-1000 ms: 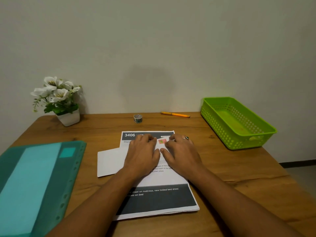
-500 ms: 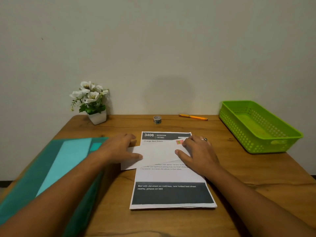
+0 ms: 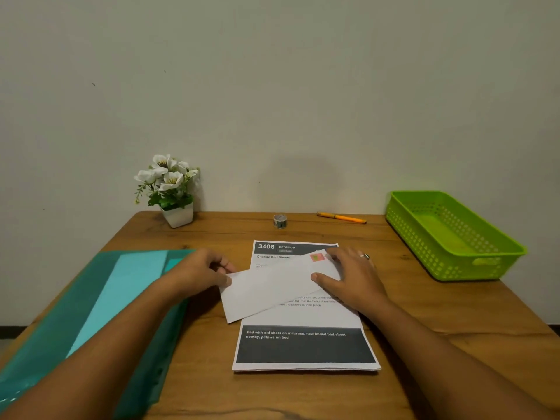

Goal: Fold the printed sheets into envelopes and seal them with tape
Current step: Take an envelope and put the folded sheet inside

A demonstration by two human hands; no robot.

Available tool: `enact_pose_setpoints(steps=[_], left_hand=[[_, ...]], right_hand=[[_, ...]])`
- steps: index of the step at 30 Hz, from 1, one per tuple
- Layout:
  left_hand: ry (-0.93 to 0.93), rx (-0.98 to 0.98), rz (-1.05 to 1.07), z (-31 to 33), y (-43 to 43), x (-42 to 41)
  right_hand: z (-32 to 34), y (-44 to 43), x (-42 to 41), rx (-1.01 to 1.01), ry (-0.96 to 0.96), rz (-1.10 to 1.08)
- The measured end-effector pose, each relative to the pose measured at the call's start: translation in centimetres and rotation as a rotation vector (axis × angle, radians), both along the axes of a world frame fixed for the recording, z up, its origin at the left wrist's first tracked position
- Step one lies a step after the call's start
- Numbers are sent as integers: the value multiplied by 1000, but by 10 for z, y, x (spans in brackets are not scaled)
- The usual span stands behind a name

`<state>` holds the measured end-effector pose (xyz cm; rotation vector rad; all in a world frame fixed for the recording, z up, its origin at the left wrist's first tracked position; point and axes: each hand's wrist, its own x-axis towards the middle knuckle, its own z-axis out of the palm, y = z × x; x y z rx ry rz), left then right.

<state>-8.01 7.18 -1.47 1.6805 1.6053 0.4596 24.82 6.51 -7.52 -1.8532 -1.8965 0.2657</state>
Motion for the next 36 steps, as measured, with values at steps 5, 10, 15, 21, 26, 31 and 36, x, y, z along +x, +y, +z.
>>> enact_pose_setpoints(steps=[5, 10, 15, 21, 26, 31, 36], left_hand=[[-285, 102, 104, -3, -9, 3], [-437, 210, 163, 3, -8, 10], [-544, 47, 193, -5, -8, 21], [-513, -54, 236, -20, -1, 36], [-548, 45, 244, -12, 4, 53], [-704, 96, 284, 6, 19, 81], [-869, 46, 279, 38, 45, 135]], right_hand=[[5, 0, 8, -74, 639, -57], [16, -1, 18, -75, 984, -56], [23, -11, 31, -65, 1109, -130], [23, -24, 40, -44, 1156, -184], [24, -35, 51, -10, 1151, -207], [26, -43, 76, 22, 1201, -255], [42, -57, 112, 111, 1261, -266]])
